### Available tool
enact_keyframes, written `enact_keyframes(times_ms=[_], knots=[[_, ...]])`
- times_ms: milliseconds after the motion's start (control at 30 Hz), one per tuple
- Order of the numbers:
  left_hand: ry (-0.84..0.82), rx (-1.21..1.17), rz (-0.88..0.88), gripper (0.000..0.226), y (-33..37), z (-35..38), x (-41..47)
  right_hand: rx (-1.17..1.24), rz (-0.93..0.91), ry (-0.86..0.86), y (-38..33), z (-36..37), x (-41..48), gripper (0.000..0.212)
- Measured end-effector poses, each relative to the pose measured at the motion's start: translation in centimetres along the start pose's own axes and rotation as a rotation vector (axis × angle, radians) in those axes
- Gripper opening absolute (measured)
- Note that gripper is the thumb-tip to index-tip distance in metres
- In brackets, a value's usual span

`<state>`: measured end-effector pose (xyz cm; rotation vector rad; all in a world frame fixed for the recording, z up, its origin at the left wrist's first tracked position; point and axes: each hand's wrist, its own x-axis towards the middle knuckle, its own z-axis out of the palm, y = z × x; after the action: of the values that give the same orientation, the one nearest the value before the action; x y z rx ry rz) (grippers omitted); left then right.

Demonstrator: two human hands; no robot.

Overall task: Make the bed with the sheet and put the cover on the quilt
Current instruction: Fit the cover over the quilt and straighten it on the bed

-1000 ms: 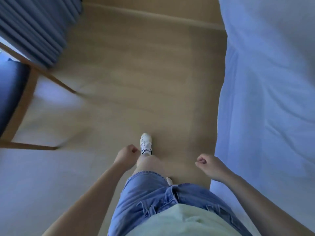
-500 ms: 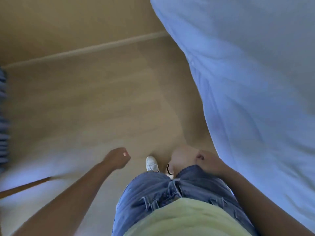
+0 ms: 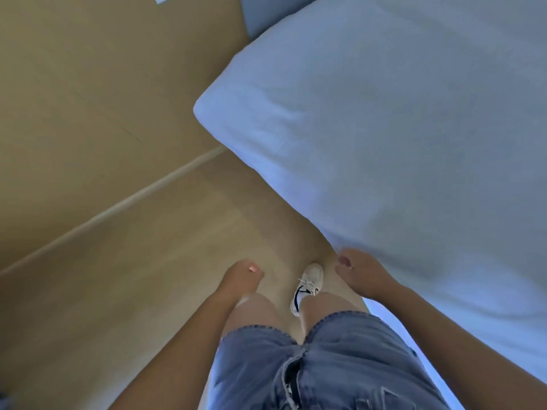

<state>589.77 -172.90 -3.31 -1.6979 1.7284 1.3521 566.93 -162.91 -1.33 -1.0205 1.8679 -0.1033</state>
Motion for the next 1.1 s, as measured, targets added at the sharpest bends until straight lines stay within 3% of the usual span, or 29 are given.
enact_keyframes(times_ms=[133,333,467,533,600,667,800,900,1000,1100], knots=[[0.053,-0.228,-0.018,0.017,7.1,-6.9,8.1,-0.006,-0.007,0.097,-3.9,-4.2,7.0,0.032],[0.154,-0.551,-0.138,0.026,13.3,-16.1,23.5,-0.264,-0.128,0.166,-12.0,-7.5,19.3,0.043],[0.118,-0.698,-0.320,0.069,14.1,-19.1,32.6,-0.295,-0.101,0.119,-15.6,-6.5,27.2,0.059],[0.095,-0.874,-0.399,0.079,13.8,-20.2,36.1,-0.279,-0.043,0.119,-16.5,-5.1,30.2,0.068],[0.072,-1.125,-0.410,0.067,13.0,-20.7,39.3,-0.306,-0.003,0.160,-16.8,-4.0,32.4,0.081],[-0.016,-1.370,-0.271,0.045,13.1,-21.4,41.3,-0.396,0.051,0.202,-16.6,-2.8,33.9,0.100],[-0.157,-1.529,-0.136,0.042,15.9,-24.5,42.5,-0.533,0.123,0.256,-17.0,-2.6,35.2,0.125],[-0.190,-1.458,-0.060,0.028,18.0,-27.4,41.3,-0.542,0.264,0.237,-18.3,-4.2,36.2,0.110],[-0.143,-1.366,0.018,0.021,19.4,-30.8,39.0,-0.351,0.311,0.244,-20.8,-8.2,37.7,0.058],[-0.117,-1.272,0.065,0.024,19.8,-35.7,37.1,-0.284,0.102,0.308,-23.4,-11.9,36.3,0.044]])
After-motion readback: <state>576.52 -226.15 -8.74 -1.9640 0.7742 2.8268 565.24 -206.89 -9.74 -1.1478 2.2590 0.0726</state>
